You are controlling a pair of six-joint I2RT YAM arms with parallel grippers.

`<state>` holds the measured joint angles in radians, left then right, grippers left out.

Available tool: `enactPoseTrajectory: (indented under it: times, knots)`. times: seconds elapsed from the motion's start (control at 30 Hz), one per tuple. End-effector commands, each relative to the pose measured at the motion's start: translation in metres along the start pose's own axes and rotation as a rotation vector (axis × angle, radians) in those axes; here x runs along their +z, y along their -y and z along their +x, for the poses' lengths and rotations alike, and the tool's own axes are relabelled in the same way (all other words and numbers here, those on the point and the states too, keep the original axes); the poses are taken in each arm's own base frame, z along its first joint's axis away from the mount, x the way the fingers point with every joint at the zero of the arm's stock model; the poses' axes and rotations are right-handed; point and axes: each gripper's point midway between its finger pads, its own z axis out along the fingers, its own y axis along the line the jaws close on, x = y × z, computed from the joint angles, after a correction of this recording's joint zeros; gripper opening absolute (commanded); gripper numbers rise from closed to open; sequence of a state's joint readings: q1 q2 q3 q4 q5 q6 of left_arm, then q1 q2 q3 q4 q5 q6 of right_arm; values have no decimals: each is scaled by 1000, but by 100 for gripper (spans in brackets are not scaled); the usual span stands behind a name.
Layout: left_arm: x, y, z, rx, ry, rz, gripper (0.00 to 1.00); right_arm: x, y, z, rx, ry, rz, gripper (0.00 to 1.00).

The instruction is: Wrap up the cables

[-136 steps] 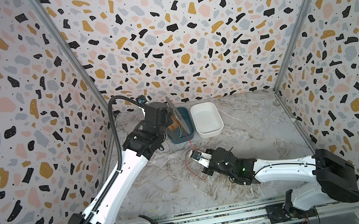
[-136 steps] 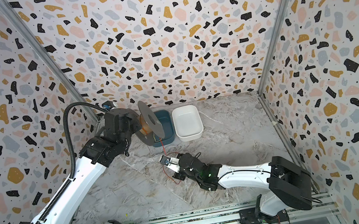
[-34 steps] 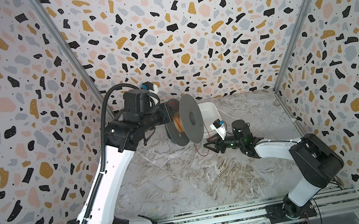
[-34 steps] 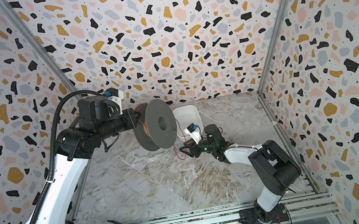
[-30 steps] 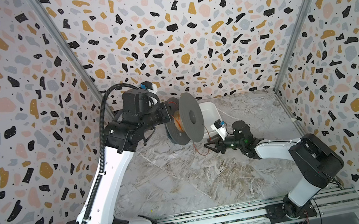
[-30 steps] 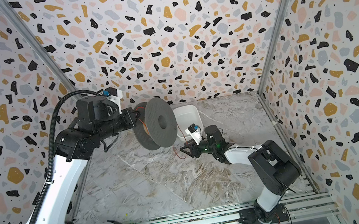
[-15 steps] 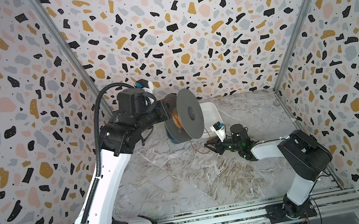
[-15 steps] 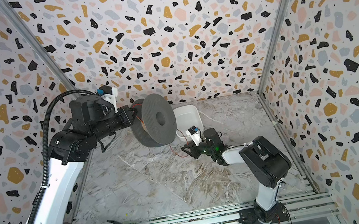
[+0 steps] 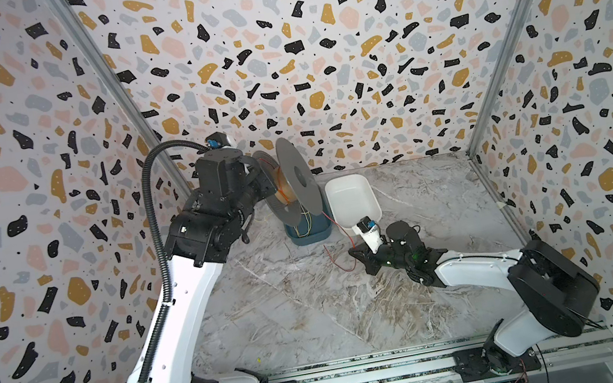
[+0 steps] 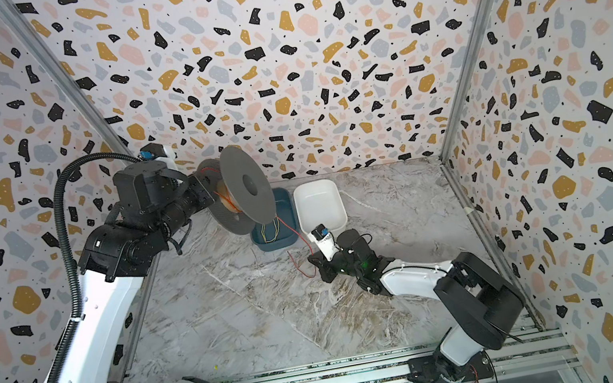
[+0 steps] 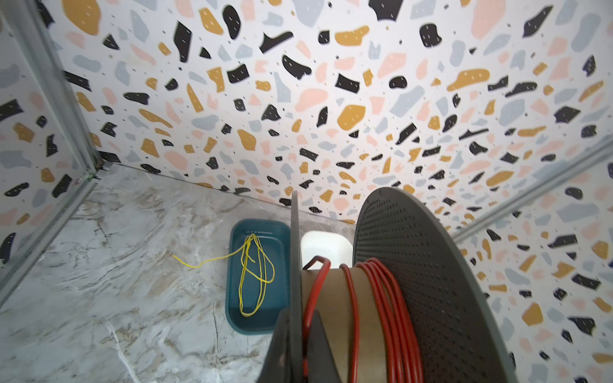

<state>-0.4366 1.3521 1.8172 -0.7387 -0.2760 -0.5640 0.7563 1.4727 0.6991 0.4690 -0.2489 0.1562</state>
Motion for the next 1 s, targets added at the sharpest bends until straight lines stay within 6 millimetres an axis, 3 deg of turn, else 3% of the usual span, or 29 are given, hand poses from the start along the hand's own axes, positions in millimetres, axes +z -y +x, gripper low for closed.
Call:
enactPoseTrajectory:
  times: [0.0, 0.27, 0.57, 0.8, 0.97]
  knots:
    - [-5, -8, -44, -88, 217, -50, 0, -17, -6, -7, -119, -61, 107, 0]
    - [19, -32, -31, -56, 242, -199, 0, -50, -43, -67, -308, -48, 178, 0]
    - [40, -43, 8, 9, 184, -273, 0, -65, -84, -145, -504, 23, 221, 0]
    - [48, -43, 41, 101, 90, -283, 0, -72, -87, -205, -617, 109, 306, 0]
    - [51, -34, 63, 184, 0, -231, 0, -69, -75, -239, -672, 138, 392, 0]
